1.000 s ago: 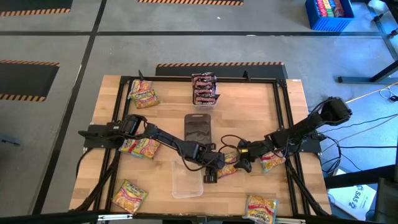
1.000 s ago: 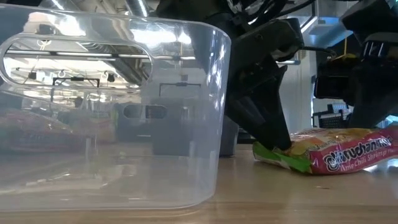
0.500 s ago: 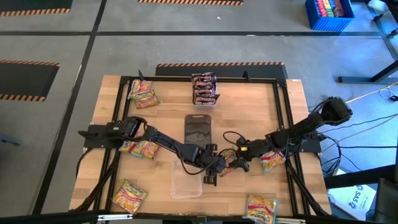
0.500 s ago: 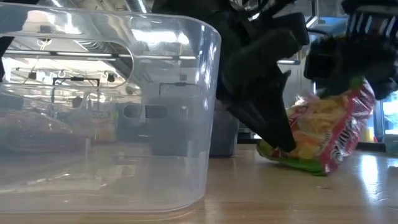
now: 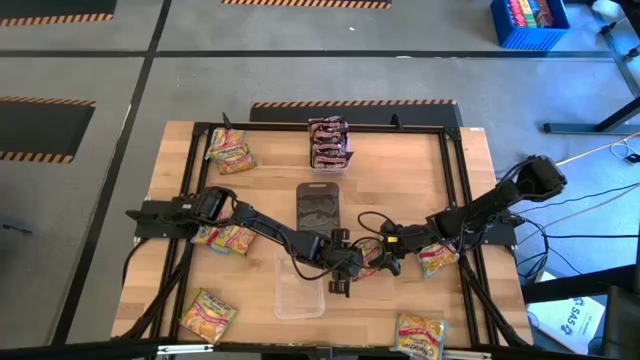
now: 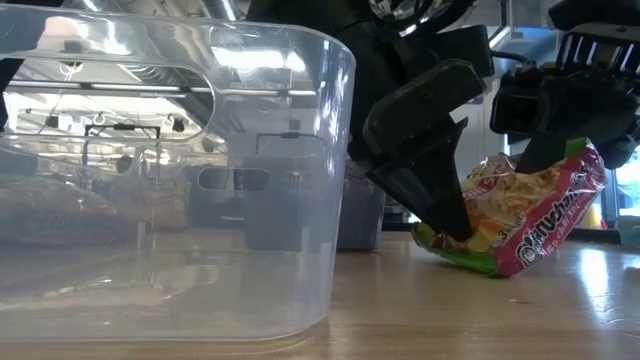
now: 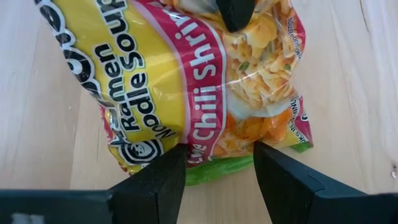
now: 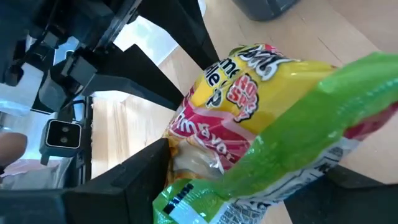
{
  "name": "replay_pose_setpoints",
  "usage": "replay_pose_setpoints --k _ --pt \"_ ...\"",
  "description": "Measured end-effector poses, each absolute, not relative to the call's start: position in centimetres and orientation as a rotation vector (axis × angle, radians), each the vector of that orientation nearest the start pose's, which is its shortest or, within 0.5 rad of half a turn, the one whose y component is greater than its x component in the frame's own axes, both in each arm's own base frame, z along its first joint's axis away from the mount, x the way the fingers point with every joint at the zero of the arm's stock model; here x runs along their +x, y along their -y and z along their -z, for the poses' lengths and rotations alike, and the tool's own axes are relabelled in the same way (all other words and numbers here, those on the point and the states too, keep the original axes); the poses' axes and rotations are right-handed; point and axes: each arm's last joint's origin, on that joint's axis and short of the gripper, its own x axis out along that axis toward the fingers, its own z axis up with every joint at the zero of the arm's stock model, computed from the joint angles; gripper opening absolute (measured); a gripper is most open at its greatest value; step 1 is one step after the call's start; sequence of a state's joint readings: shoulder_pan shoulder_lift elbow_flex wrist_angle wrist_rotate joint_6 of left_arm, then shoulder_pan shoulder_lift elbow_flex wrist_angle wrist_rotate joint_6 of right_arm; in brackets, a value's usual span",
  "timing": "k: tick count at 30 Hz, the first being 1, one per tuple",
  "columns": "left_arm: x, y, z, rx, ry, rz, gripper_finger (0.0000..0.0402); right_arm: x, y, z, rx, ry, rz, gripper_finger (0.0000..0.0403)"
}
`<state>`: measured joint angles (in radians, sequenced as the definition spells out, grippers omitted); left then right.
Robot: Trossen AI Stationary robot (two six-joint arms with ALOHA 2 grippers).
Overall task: Sort Maruchan noodles
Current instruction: Put the green noodle pack into the black bin
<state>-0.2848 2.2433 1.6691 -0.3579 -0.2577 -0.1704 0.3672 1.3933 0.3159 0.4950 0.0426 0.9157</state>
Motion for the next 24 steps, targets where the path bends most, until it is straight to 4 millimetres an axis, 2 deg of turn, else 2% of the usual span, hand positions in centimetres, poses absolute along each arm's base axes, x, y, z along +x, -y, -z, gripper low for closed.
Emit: replay_pose_setpoints --k 9,12,16,20,24 --pt "46.7 13.0 -15.7 0.082 -0.834 -0.057 0.0181 20.8 -7.7 -12.0 0.769 -0.671 0.032 0.0254" --pt "46.5 13.1 -15.6 0.091 -0.846 -0.053 0.0181 20.8 -7.7 -12.0 0.766 -0.672 0.03 0.0228" --pt "46.2 13.3 -16.1 0.099 -0.859 -0.048 0.0181 20.8 -7.7 -12.1 0.761 -0.662 0.012 0.0173" --pt "45.3 13.2 -18.0 0.13 -0.873 -0.042 0.0181 20.9 -7.8 -12.5 0.717 -0.639 -0.035 0.0122" --pt "44.1 13.3 -21.1 0.154 -0.852 -0.052 0.0181 20.8 -7.9 -13.0 0.693 -0.632 -0.098 0.0102"
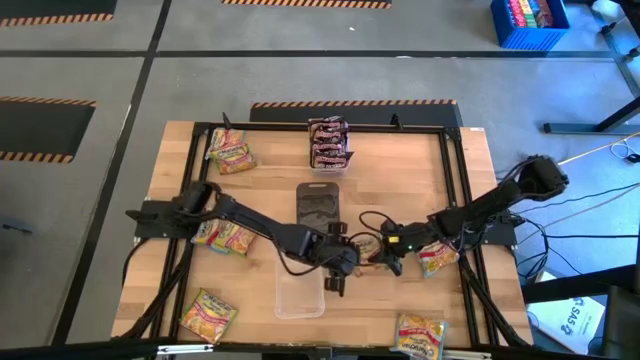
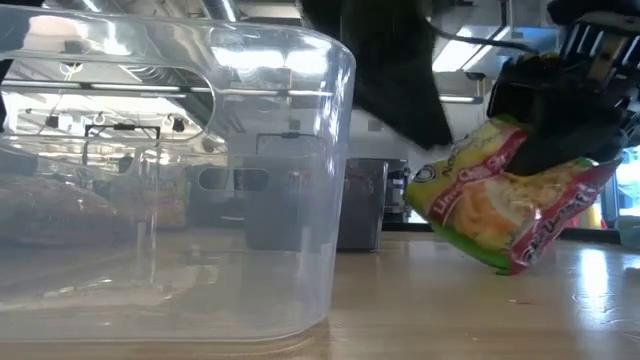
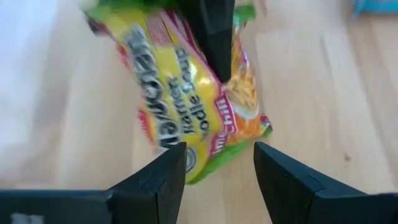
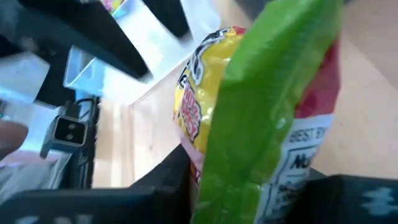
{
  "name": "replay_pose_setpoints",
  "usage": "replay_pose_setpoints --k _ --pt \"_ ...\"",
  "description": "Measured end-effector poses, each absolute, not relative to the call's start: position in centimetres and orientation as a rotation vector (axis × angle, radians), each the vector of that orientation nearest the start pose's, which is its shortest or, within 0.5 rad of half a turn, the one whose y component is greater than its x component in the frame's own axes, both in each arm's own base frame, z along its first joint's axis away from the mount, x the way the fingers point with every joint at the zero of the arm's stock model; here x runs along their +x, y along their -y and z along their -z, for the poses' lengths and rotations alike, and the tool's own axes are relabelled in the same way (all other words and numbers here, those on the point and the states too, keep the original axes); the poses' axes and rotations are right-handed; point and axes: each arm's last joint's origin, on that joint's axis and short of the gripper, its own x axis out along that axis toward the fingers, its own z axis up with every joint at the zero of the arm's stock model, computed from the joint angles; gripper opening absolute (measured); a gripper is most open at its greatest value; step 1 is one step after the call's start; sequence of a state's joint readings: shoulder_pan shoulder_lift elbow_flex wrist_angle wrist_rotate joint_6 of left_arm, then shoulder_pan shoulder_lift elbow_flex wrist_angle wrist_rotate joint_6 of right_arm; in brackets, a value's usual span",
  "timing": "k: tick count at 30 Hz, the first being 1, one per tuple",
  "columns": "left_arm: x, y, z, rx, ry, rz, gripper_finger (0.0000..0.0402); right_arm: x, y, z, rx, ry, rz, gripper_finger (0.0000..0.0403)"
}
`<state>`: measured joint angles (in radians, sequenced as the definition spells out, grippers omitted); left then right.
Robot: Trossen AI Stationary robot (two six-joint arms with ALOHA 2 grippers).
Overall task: Sort Maruchan noodles
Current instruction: Put the green noodle pack into the black bin
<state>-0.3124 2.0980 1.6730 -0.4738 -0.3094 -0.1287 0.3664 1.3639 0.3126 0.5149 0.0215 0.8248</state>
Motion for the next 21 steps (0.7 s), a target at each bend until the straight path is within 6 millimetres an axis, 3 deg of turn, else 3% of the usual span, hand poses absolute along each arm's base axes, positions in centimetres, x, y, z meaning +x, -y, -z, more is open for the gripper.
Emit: replay_pose_setpoints --k 5,9,14,21 --pt "42.1 13.7 -24.7 0.216 -0.825 -0.026 0.0181 20.7 -7.9 -13.9 0.675 -0.598 -0.154 0.0122" --pt "40.1 13.3 -26.3 0.251 -0.78 -0.005 0.0181 21.0 -7.8 -15.6 0.601 -0.5 -0.172 0.0125" --pt "36.4 11.2 -26.6 0.213 -0.662 -0.021 0.0181 22.1 -7.4 -18.5 0.475 -0.366 -0.217 0.0106" --pt "30.6 8.1 -26.3 0.116 -0.374 -0.084 0.0181 23.8 -4.9 -20.4 0.252 -0.259 -0.127 0.0118"
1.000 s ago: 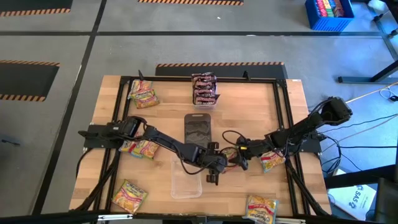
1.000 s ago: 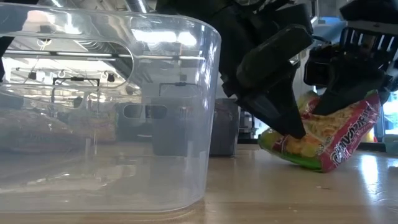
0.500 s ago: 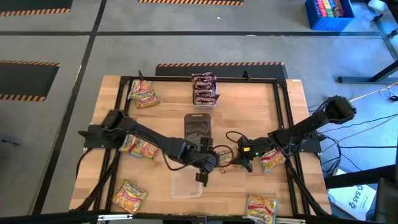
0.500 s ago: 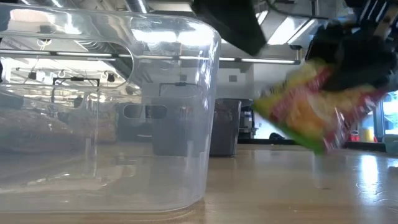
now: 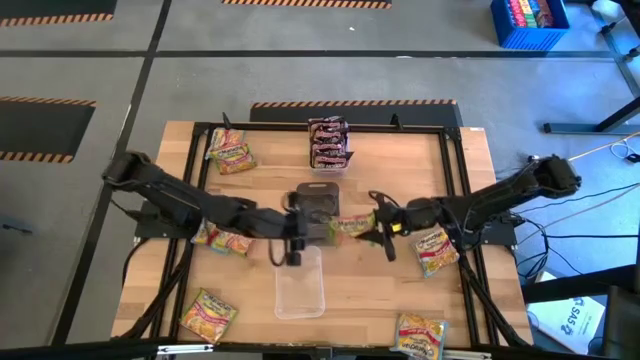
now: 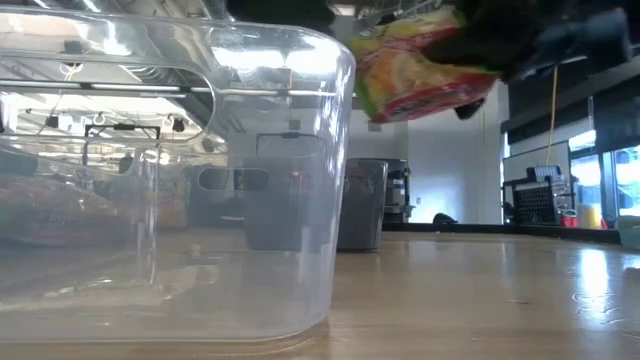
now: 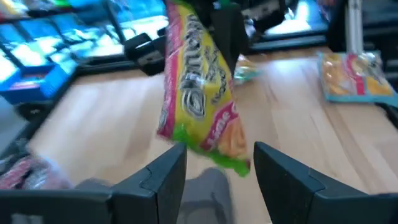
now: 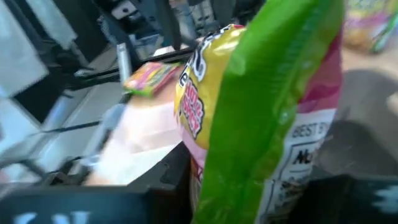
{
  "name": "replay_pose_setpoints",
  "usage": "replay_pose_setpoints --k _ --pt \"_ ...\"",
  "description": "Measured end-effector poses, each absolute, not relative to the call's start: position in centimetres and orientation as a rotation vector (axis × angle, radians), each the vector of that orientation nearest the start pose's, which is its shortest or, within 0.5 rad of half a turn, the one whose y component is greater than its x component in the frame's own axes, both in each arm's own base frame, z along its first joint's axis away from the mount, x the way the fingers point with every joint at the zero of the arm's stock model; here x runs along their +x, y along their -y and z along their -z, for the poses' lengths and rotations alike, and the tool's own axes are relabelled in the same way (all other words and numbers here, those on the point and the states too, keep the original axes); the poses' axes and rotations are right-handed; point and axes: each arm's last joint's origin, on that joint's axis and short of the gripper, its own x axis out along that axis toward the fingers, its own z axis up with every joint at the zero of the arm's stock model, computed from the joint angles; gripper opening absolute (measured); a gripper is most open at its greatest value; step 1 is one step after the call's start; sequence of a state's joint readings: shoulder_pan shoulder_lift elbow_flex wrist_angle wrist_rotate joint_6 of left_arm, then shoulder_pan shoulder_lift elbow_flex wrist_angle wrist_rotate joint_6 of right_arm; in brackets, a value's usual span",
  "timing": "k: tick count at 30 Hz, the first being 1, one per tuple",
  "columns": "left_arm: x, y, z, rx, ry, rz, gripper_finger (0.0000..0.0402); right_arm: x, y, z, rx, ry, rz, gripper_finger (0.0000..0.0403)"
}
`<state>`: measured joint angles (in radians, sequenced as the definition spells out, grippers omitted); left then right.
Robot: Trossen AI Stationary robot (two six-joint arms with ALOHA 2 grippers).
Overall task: Sort Maruchan noodles
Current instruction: Put the green noodle pack into the black bin
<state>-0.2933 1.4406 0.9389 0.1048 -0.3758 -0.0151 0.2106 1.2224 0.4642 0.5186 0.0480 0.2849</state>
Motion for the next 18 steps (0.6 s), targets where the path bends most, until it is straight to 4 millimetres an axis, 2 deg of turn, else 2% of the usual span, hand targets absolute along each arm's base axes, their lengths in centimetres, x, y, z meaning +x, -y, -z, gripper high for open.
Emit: replay_pose_setpoints --k 4,13,18 --pt "29.0 7.1 -26.2 0.077 -0.251 -0.132 0.0181 24.4 -3.5 -20.8 0.175 -0.233 -0.084 0.0113" --pt "29.7 5.0 -27.6 0.041 -0.175 -0.227 0.0184 24.5 -2.7 -21.1 0.005 -0.194 -0.072 0.0113" --pt "30.2 3.6 -28.4 -0.018 -0.155 -0.184 0.0213 24.6 -2.8 -20.8 -0.026 -0.223 -0.075 0.011"
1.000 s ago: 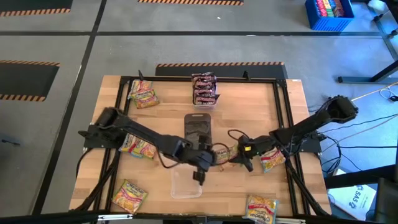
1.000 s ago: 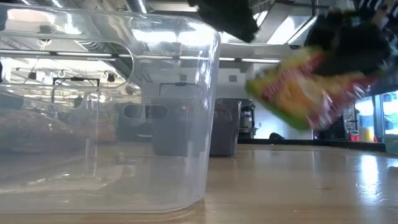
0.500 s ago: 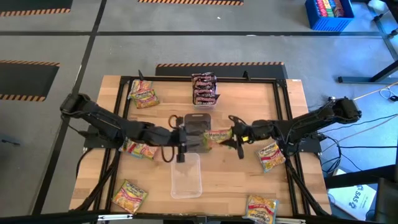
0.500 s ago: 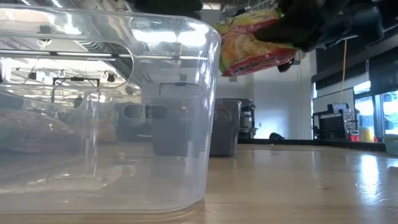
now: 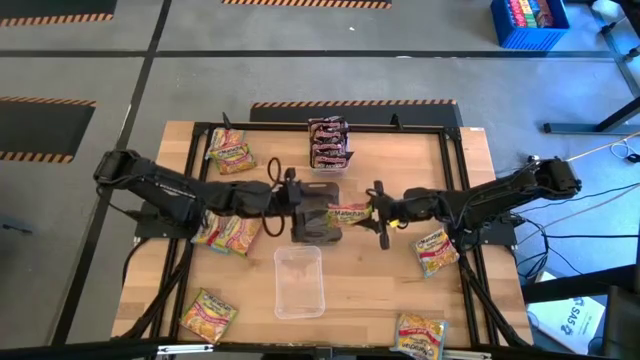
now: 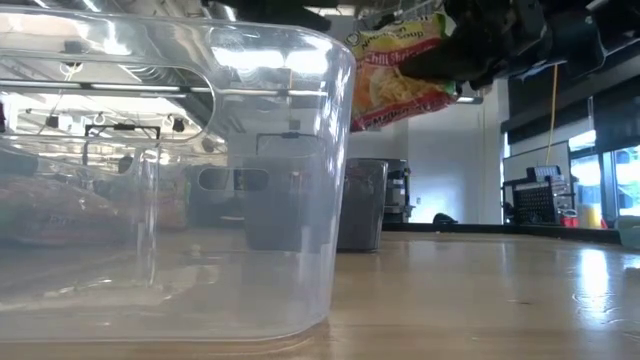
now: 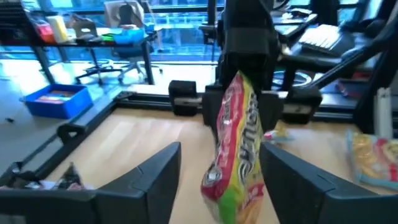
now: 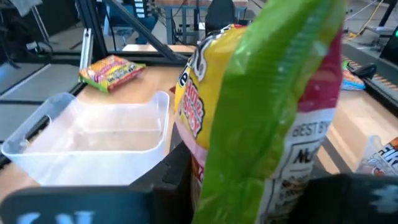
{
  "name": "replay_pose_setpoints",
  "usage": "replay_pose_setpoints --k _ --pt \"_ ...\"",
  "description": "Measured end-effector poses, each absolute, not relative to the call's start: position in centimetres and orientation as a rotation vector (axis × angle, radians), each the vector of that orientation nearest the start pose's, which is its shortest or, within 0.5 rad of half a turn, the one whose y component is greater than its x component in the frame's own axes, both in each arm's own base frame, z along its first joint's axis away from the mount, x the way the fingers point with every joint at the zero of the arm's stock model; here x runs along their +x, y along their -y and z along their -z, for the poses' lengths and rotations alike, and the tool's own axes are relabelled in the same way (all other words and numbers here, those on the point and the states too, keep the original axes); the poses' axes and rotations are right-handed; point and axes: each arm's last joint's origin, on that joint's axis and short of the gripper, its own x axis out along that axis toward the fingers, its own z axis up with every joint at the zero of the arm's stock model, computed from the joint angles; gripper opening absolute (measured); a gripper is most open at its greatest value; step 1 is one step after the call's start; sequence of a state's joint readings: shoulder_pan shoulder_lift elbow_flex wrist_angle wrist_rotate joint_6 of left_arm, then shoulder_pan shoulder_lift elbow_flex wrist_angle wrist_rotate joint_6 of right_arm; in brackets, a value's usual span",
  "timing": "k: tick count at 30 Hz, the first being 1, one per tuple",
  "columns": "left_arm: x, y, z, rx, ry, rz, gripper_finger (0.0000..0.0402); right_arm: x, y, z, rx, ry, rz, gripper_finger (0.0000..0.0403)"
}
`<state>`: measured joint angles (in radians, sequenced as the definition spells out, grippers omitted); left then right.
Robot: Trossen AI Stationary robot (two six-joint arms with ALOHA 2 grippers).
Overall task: Sort Maruchan noodles
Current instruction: Put the green noodle pack into the black bin
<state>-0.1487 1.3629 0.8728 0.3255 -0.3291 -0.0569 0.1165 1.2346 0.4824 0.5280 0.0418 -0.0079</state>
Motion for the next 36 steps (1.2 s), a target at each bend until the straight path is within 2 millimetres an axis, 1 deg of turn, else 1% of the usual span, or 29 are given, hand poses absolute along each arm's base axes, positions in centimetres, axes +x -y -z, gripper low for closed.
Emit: replay_pose_setpoints --k 3,7,10,13,17,20,23,26,29,32,36 --pt "30.4 3.2 -28.1 -0.032 -0.169 -0.149 0.0233 24.7 -2.7 -20.5 -0.06 -0.225 -0.075 0.011" --pt "30.6 2.5 -28.2 -0.04 -0.155 -0.147 0.0256 25.3 -1.7 -20.0 -0.069 -0.22 -0.049 0.0109" --pt "31.1 1.7 -27.9 -0.033 -0.183 -0.154 0.0267 26.0 -0.8 -20.3 -0.067 -0.213 -0.045 0.0109" --pt "31.9 1.1 -28.4 -0.004 -0.171 -0.106 0.0271 26.8 -0.1 -21.0 -0.071 -0.19 -0.054 0.0109" --pt "33.1 0.2 -29.1 0.061 -0.167 -0.075 0.0268 27.8 0.3 -21.6 -0.124 -0.173 -0.088 0.0109" --pt "33.8 -0.7 -29.5 0.067 -0.234 -0.079 0.0268 28.2 0.4 -21.7 -0.153 -0.172 -0.081 0.0109" --pt "34.0 -1.3 -28.9 0.066 -0.333 -0.087 0.0269 28.3 0.4 -21.4 -0.179 -0.186 -0.068 0.0112" --pt "33.9 -1.4 -28.5 0.063 -0.393 -0.071 0.0266 28.3 0.4 -21.3 -0.178 -0.201 -0.063 0.0116" --pt "33.7 -1.0 -28.1 0.048 -0.437 -0.004 0.0264 28.3 0.5 -21.2 -0.171 -0.207 -0.025 0.0117" --pt "33.7 -0.6 -28.1 0.047 -0.442 0.027 0.0264 28.3 0.5 -21.2 -0.149 -0.208 -0.019 0.0118" --pt "33.6 -0.8 -27.9 0.064 -0.464 -0.024 0.0261 28.3 0.5 -21.3 -0.133 -0.205 -0.012 0.0118"
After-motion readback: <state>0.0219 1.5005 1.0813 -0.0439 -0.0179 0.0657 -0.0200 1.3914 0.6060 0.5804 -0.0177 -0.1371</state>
